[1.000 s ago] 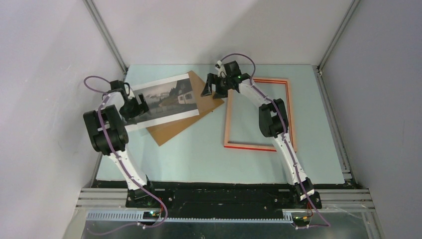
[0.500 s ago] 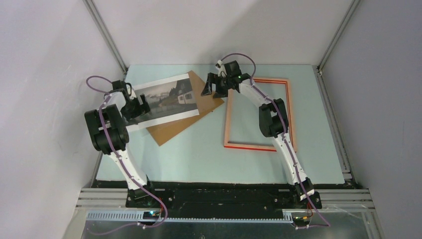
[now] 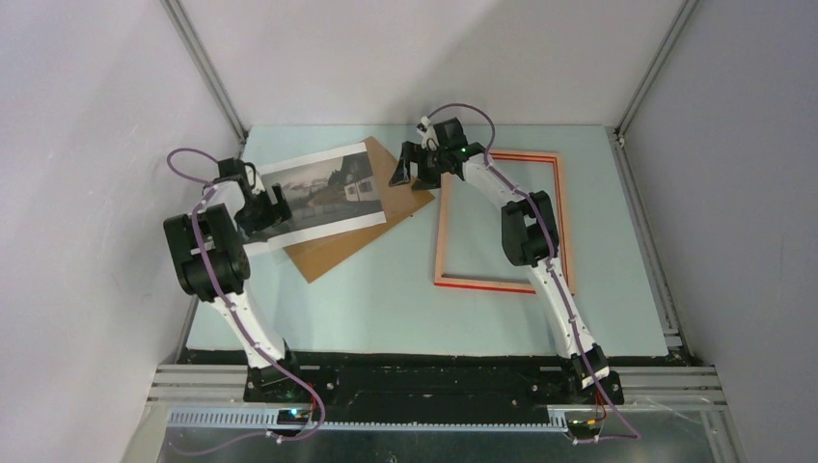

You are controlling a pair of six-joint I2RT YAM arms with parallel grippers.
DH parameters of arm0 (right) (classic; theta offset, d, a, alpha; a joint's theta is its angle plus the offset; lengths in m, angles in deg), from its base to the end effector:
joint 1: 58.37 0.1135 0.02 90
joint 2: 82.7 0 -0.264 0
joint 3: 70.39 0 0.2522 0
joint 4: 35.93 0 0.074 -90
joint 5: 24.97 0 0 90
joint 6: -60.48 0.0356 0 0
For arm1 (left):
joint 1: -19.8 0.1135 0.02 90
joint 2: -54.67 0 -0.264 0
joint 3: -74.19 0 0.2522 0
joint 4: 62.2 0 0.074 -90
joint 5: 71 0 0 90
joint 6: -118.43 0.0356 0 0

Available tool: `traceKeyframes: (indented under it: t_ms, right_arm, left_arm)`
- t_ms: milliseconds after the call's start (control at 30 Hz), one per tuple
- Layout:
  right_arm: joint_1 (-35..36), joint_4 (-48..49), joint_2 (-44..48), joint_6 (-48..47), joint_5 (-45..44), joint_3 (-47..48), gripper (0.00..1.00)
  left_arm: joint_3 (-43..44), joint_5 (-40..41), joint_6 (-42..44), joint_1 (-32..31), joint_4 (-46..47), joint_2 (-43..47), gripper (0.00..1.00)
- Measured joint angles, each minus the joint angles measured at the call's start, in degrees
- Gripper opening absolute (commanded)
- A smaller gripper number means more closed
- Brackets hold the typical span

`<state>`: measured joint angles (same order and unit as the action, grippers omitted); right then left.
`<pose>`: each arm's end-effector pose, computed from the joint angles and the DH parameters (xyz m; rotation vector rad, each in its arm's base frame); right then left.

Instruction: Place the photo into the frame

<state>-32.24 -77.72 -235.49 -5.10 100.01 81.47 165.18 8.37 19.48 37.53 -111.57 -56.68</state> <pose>0.5142 0.2750 0.1601 -0.3677 2.4008 1.1352 0.3738 0.1126 0.1694 -0.5937 2.7031 -0.2188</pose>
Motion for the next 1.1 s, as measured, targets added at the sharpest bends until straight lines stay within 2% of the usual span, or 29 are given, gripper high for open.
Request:
traceKeyframes:
  t_ms: [567, 1100]
  right_arm:
    - [0.7, 0.5, 0.0, 0.3, 0.2, -0.2, 0.94]
    - [0.3, 1.6, 0.0, 1.5, 2.7, -1.4, 0.89]
  left_arm:
    - [-2.1, 2.6, 0.3, -0.3, 0.5, 1.4, 0.96]
    - [-2.3, -0.5, 0.3, 0.4, 0.8, 1.4, 0.96]
